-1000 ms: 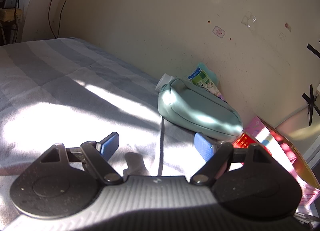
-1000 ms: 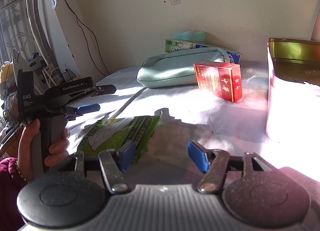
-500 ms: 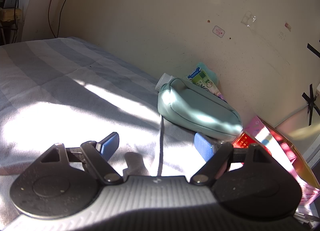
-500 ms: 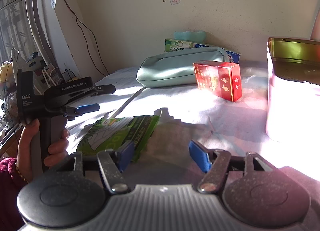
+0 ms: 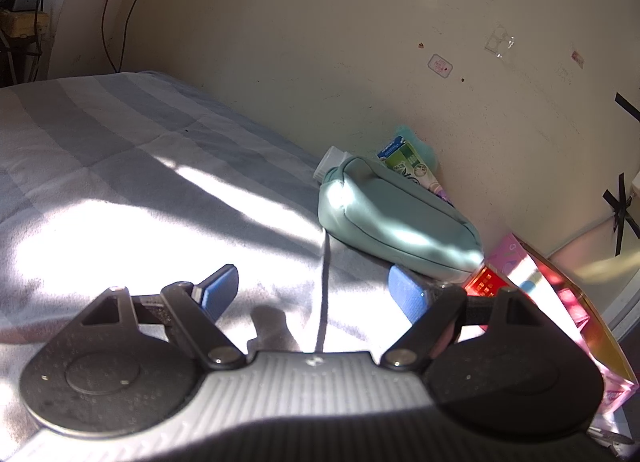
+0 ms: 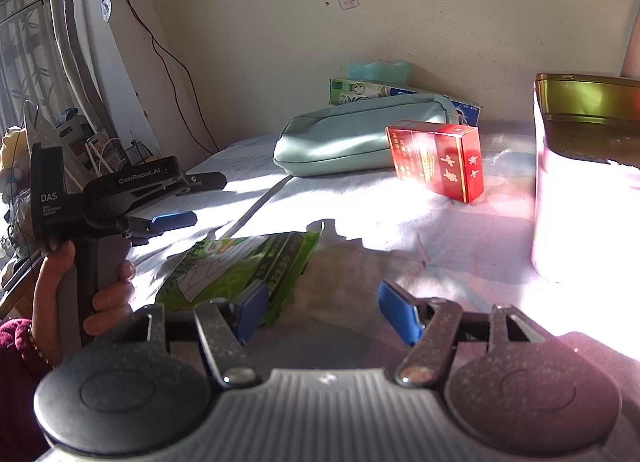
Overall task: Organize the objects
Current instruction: 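Move the left gripper onto the green snack packet and close it, then carry the snack packet into the pink tin and open the left gripper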
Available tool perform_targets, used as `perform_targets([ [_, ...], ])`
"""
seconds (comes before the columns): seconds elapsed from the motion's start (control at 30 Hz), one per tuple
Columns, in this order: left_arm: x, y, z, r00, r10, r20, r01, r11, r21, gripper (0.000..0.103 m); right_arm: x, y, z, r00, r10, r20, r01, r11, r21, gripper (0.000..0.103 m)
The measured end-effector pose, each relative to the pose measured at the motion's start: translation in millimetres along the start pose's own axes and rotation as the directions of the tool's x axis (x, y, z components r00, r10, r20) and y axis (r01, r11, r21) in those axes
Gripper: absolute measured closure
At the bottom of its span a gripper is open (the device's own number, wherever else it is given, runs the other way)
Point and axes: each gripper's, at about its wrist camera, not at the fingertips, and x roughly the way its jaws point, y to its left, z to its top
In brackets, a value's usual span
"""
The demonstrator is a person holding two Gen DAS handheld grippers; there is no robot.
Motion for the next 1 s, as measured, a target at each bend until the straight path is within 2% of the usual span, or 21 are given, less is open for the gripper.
perform_targets([
  [0.1, -20, 15, 9, 1.0, -0.03, 0.0, 0.03, 1.0, 0.006, 0.019, 0, -2, 0, 1.0, 0.016, 0.001, -0.016, 1.0, 0.006, 0.039],
  [0.23, -20, 29, 22, 0.993, -0.098, -0.073, 0.098, 0.995, -0.002, 0.019, 1, -2, 1, 0.999, 0.031, -0.01, -0.031, 0.999, 0.013, 0.039],
  [0.4, -8, 36, 26, 0.957, -0.238, -0.165, 0.218, 0.967, -0.128, 0.016, 0, 0, 1, 0.999, 0.037, -0.008, -0.037, 0.999, -0.002, 0.034],
  [0.63, -11, 26, 21, 0.952, -0.239, -0.19, 0.219, 0.968, -0.122, 0.014, 2, 5, 0, 0.999, 0.03, -0.023, -0.031, 0.999, -0.034, 0.033],
  [0.73, -22, 27, 22, 0.961, -0.224, -0.163, 0.208, 0.972, -0.106, 0.014, 4, 6, 0, 0.999, 0.03, -0.038, -0.032, 0.999, -0.043, 0.031],
  [0.8, -13, 36, 32, 0.963, -0.212, -0.167, 0.195, 0.975, -0.111, 0.014, 6, 7, 1, 0.998, 0.029, -0.052, -0.032, 0.998, -0.047, 0.031],
  [0.93, -13, 34, 26, 0.952, -0.236, -0.196, 0.218, 0.97, -0.111, 0.014, 10, 6, 4, 0.997, 0.039, -0.062, -0.041, 0.998, -0.037, 0.031],
  [1.0, -12, 26, 17, 0.951, -0.22, -0.219, 0.206, 0.975, -0.087, 0.014, 15, 6, 7, 0.996, 0.048, -0.073, -0.051, 0.998, -0.029, 0.031],
])
